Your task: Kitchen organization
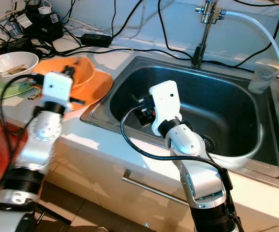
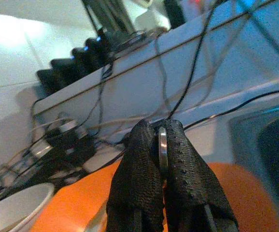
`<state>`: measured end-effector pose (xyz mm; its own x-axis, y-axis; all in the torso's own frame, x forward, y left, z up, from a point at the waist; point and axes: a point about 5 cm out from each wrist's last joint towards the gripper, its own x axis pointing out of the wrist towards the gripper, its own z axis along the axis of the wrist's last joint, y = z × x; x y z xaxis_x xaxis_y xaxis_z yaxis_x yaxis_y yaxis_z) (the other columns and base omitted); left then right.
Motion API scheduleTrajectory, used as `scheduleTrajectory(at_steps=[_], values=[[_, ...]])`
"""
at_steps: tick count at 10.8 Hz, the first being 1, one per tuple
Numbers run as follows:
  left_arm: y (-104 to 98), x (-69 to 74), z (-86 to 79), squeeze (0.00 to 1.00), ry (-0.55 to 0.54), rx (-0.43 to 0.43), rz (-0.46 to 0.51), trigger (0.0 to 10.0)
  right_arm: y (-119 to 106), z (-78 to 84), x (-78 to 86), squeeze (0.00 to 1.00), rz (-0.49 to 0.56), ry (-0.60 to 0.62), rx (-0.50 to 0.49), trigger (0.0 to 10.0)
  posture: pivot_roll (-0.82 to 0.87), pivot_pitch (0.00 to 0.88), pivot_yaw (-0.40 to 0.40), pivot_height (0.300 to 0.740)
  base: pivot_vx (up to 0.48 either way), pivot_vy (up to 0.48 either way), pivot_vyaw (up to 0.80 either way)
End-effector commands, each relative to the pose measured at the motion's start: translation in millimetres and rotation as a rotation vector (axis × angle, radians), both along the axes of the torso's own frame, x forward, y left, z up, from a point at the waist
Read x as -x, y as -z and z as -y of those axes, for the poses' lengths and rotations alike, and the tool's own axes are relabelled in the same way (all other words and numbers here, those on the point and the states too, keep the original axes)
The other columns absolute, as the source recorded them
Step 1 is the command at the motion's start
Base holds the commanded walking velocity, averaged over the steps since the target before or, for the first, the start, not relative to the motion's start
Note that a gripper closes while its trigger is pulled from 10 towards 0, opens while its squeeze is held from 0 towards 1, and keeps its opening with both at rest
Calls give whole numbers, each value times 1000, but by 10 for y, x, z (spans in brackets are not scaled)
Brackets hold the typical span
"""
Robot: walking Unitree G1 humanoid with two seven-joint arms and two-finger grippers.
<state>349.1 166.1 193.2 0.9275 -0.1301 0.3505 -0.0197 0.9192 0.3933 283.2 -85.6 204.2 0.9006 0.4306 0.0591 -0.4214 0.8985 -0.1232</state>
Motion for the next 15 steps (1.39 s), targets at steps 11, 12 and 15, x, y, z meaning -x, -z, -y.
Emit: scheduleTrajectory(at_steps=[11, 12, 15], values=[[-34, 12, 813, 0, 396, 130, -60, 0, 97, 319, 23, 0, -62, 180, 159, 10000, -163, 0, 58, 740, 0, 0, 0], [-6, 1, 850, 0, 413, 145, -82, 0, 105, 386, 28, 0, -66, 223, 174, 10000, -181, 0, 66, 740, 0, 0, 0], [113, -52, 1016, 0, 471, 204, -177, 0, 142, 679, 62, 0, -102, 378, 226, 10000, -233, 0, 85, 740, 0, 0, 0]])
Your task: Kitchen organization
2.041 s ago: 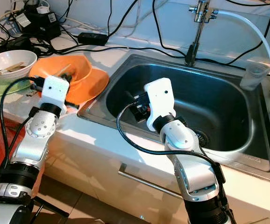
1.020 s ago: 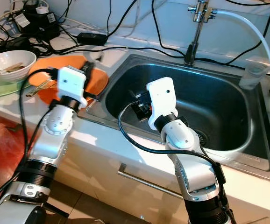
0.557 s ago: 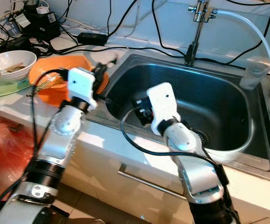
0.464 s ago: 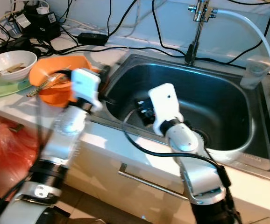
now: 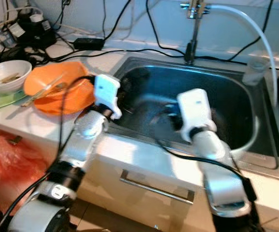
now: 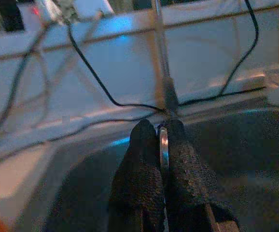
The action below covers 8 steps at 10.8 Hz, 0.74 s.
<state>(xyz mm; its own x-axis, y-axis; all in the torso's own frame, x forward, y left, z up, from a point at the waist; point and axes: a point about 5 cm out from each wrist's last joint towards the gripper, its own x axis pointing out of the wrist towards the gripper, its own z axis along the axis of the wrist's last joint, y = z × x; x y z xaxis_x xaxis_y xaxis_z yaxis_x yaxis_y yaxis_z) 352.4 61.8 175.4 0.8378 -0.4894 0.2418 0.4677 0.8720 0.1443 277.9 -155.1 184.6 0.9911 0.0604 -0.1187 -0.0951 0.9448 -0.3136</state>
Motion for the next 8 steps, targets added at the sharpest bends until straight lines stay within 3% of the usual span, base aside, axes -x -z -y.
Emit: scheduleTrajectory(at_steps=[1, 4, 7, 8], values=[[1, -40, 15, 0, 12, 7, -34, 0, -15, 61, 16, 0, -6, 33, 9, 10000, -236, 0, 85, 740, 0, 0, 0], [163, -127, 70, 0, 29, 74, -195, 0, 100, 97, -1, 0, -112, 35, 21, 10000, -230, 0, 83, 740, 0, 0, 0], [177, -207, 151, 0, 44, 107, -262, 0, 85, 74, -12, 0, -132, 4, 1, 10000, -245, 0, 90, 740, 0, 0, 0], [216, -217, 184, 0, 39, 121, -294, 706, 79, 26, -1, 0, -135, -20, -16, 10000, -253, 0, 92, 740, 0, 0, 0]])
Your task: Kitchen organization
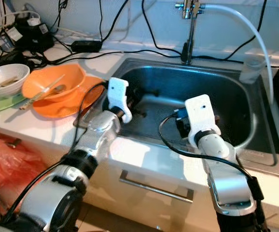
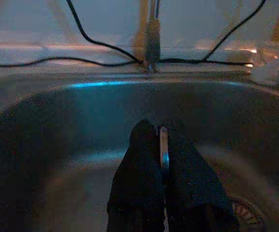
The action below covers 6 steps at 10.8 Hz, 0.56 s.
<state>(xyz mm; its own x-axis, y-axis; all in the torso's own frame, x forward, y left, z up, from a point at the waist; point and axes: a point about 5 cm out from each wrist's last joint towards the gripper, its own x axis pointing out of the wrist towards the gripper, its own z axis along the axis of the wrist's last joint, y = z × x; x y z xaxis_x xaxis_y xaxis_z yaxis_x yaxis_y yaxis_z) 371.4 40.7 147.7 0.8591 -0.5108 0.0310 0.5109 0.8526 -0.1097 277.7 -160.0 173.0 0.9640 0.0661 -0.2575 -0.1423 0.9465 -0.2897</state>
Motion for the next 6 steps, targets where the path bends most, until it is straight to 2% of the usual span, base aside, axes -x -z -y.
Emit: scheduleTrajectory(at_steps=[1, 2, 3, 4, 5, 6], values=[[-21, -28, 6, 0, -6, 6, -6, 2588, -40, -70, 8, 0, 4, -36, -21, 10000, -255, 0, 93, 740, 0, 0, 0], [47, -25, 86, 0, -6, -22, -56, 3333, -46, -155, 36, 0, 0, -79, -36, 10000, -260, 0, 93, 740, 0, 0, 0], [50, -40, 123, 0, -12, -41, -85, 3373, -62, -209, 47, 0, 2, -107, -51, 10000, -263, 0, 94, 740, 0, 0, 0], [37, -54, 137, 0, -16, -43, -96, 4314, -98, -259, 53, 0, 13, -130, -72, 10000, -264, 0, 95, 740, 0, 0, 0], [30, -67, 137, 400, -21, -51, -104, 10000, -121, -304, 65, 0, 15, -154, -88, 10000, -266, 0, 96, 740, 0, 0, 0], [30, -77, 131, 1000, -28, -62, -111, 10000, -131, -338, 81, 0, 12, -171, -100, 10000, -267, 0, 97, 740, 0, 0, 0]])
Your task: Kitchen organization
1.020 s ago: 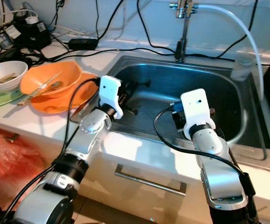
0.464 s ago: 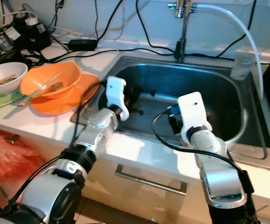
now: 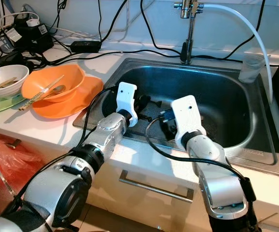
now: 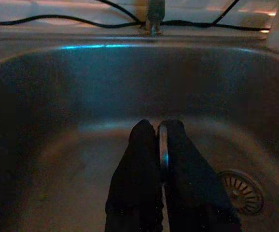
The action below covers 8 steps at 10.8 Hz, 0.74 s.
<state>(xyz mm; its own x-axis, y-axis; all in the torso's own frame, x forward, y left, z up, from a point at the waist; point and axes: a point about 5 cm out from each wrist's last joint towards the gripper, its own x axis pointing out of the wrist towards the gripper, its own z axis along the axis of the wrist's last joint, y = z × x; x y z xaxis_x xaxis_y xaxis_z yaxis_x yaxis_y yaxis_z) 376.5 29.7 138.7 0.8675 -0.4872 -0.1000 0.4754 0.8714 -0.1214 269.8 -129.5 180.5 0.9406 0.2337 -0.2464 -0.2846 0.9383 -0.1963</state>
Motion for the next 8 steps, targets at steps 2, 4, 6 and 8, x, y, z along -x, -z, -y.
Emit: scheduleTrajectory(at_steps=[2, 4, 6, 8], values=[[-49, -33, 6, 1000, -5, -12, -6, 10000, -54, -56, 21, 0, -8, -22, -33, 10000, -268, 0, 99, 740, 0, 0, 0], [-39, -38, -6, 1000, -9, -23, -14, 10000, -6, -30, 26, 0, -56, -8, -62, 10000, -267, 0, 100, 740, 0, 0, 0], [-54, -49, -26, 1000, -22, -20, -7, 10000, 21, -44, 31, 0, -93, 4, -97, 10000, -264, 0, 99, 740, 0, 0, 0], [-181, -101, -72, 1000, -59, -28, 65, 10000, 0, -85, 30, 0, -97, -11, -125, 10000, -261, 0, 100, 740, 0, 0, 0]])
